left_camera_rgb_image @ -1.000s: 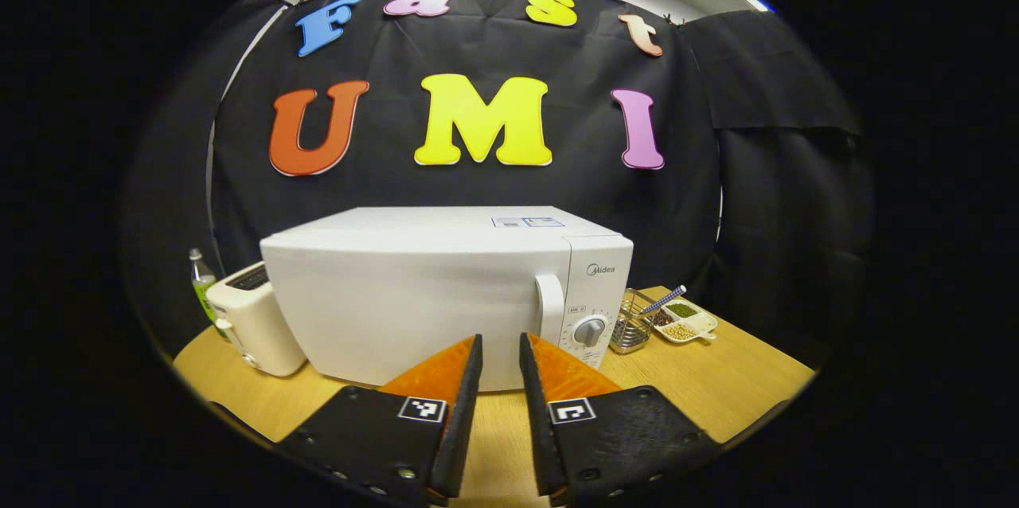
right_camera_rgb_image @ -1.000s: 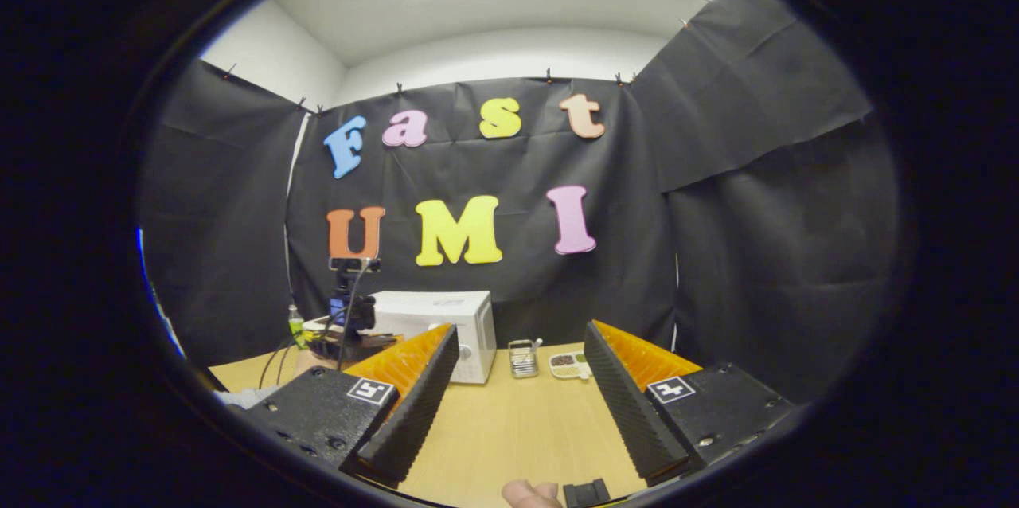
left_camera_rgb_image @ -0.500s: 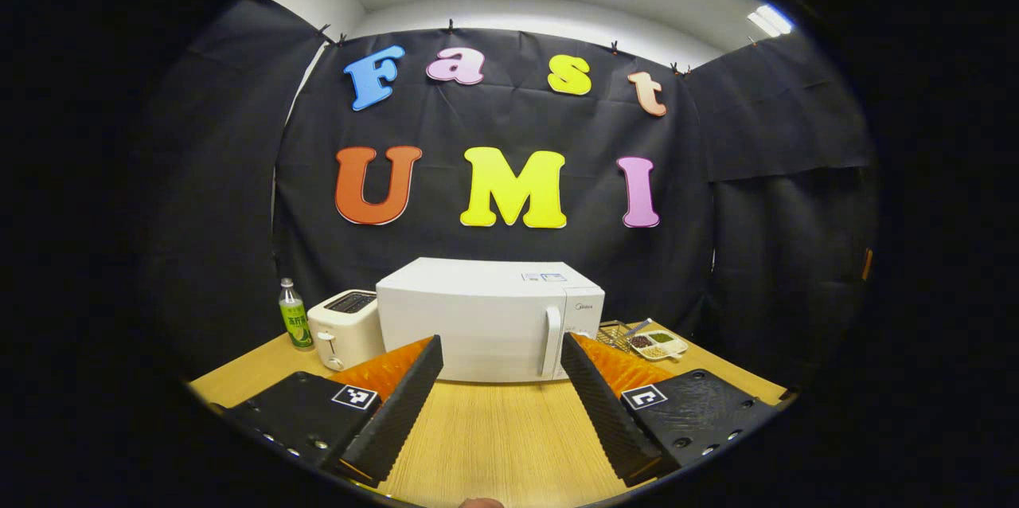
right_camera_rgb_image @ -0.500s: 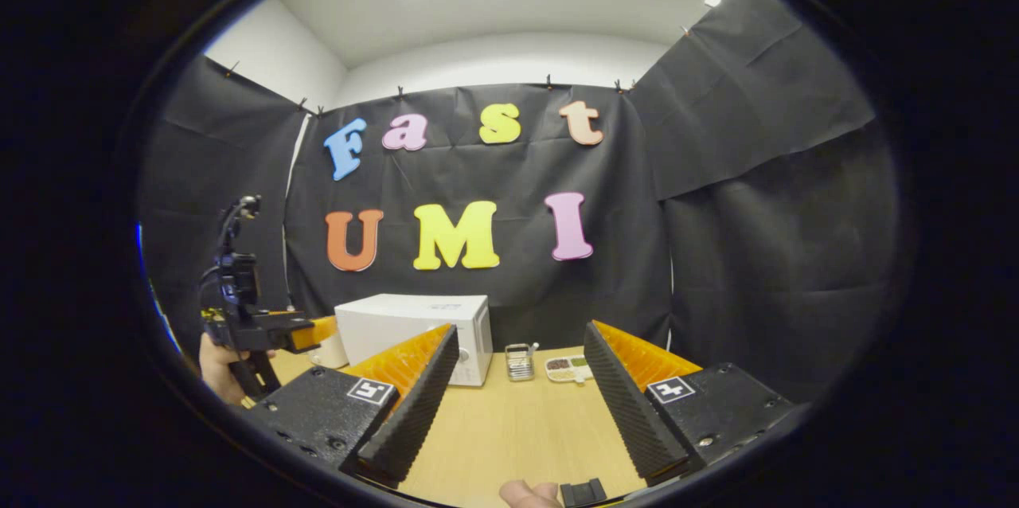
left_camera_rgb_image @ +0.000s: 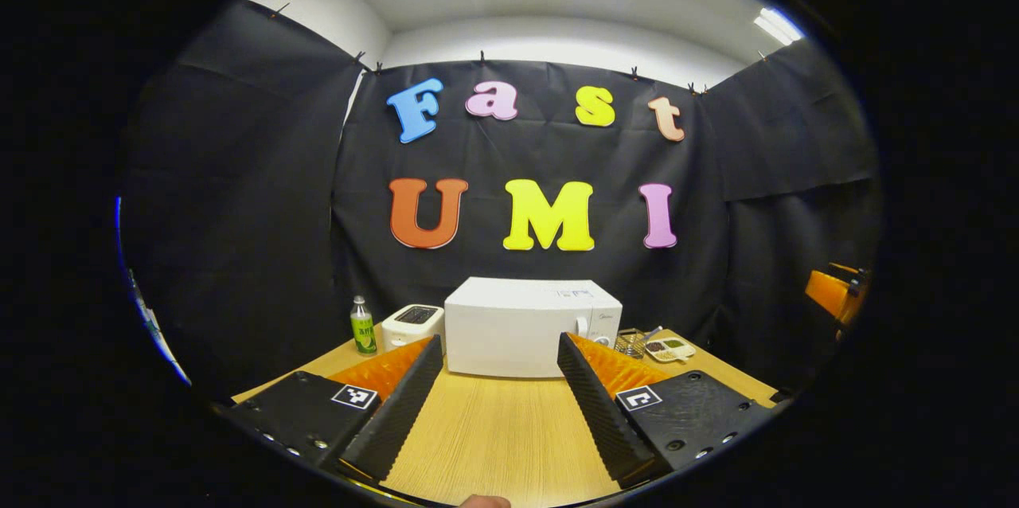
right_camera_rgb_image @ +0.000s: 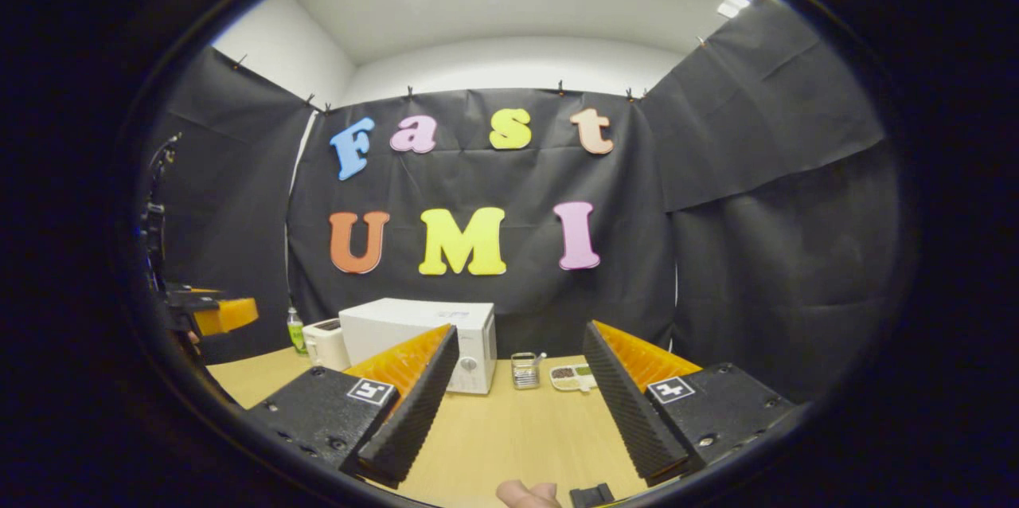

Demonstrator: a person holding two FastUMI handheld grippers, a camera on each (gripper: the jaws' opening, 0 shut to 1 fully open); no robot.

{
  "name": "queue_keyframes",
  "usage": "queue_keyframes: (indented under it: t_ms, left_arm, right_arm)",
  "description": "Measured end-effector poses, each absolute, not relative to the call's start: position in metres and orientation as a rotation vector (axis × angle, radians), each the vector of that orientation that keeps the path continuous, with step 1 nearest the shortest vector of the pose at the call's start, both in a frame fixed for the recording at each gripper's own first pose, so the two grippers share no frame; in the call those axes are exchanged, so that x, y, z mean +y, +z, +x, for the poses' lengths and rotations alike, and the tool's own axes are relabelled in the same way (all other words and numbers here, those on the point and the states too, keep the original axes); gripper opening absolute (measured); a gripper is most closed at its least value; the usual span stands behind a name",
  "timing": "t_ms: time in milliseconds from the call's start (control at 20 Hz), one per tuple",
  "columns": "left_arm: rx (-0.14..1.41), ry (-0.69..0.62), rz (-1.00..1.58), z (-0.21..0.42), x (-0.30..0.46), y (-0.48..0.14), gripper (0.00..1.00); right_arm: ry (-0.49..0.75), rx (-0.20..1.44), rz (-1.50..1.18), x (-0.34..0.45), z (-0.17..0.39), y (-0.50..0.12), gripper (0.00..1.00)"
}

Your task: Open the microwave oven with the left hand, put the food in, and close the microwave oven.

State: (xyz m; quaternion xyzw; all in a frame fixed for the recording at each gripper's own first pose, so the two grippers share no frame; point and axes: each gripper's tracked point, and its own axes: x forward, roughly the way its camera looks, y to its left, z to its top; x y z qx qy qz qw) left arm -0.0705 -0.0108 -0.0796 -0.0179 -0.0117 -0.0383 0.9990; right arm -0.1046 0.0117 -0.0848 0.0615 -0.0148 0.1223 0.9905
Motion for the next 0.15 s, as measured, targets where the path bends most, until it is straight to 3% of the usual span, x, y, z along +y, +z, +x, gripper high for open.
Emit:
queue_keyframes:
  t_ms: [50,100,150]
  left_arm:
    - [-0.039,-0.081,-0.03,-0.078,-0.011,-0.071,0.93]
    - [-0.049,-0.085,-0.025,-0.085,-0.011,-0.065,0.93]
    - [-0.059,-0.089,-0.018,-0.089,-0.012,-0.058,0.93]
  right_arm:
    - [0.247,-0.022,0.118,0.016,-0.104,-0.083,0.91]
    - [0.249,-0.018,0.118,0.018,-0.103,-0.08,0.92]
    - [0.249,-0.018,0.121,0.019,-0.104,-0.076,1.0]
